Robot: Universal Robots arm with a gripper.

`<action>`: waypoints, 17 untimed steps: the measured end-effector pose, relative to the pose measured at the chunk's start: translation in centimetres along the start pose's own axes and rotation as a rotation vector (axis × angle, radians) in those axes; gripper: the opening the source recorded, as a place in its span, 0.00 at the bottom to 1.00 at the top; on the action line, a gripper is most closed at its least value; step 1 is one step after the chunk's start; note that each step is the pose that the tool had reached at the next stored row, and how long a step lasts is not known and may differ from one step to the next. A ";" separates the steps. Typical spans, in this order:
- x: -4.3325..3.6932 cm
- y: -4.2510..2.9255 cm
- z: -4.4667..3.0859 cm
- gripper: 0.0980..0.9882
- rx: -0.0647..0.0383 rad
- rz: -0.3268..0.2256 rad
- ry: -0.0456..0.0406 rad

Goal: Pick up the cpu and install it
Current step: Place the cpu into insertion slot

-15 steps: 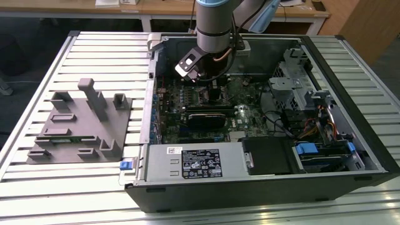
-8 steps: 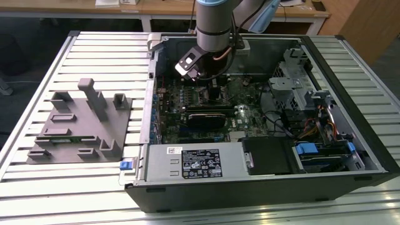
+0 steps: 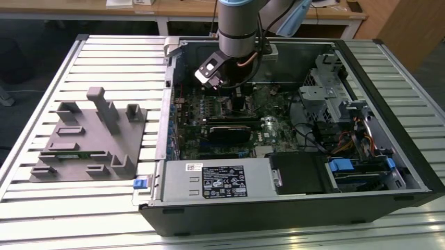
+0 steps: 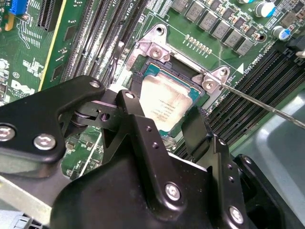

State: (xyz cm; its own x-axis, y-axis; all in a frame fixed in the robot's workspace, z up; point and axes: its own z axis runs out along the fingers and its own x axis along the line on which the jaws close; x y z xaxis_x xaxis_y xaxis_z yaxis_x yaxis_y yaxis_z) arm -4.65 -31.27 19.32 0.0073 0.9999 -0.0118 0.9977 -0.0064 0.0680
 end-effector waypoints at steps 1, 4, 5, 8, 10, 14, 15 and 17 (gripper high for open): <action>0.00 0.00 0.00 0.58 0.000 0.000 -0.0002; 0.00 0.01 -0.17 0.58 0.000 -0.001 -0.0002; -0.01 0.02 -0.23 0.58 0.000 -0.001 -0.0002; -0.01 0.02 -0.27 0.58 0.000 -0.001 -0.0003; -0.01 0.03 -0.47 0.58 0.000 -0.001 -0.0003; -0.01 0.06 -0.85 0.56 0.000 -0.001 -0.0001; -0.01 0.06 -0.93 0.49 0.000 -0.001 -0.0001; -0.02 0.07 -1.08 0.42 0.001 -0.001 -0.0002</action>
State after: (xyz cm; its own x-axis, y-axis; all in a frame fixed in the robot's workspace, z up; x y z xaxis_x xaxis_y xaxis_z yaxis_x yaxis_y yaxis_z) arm -4.65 -31.27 20.40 0.0067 0.9999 -0.0121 0.9977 -0.0058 0.0675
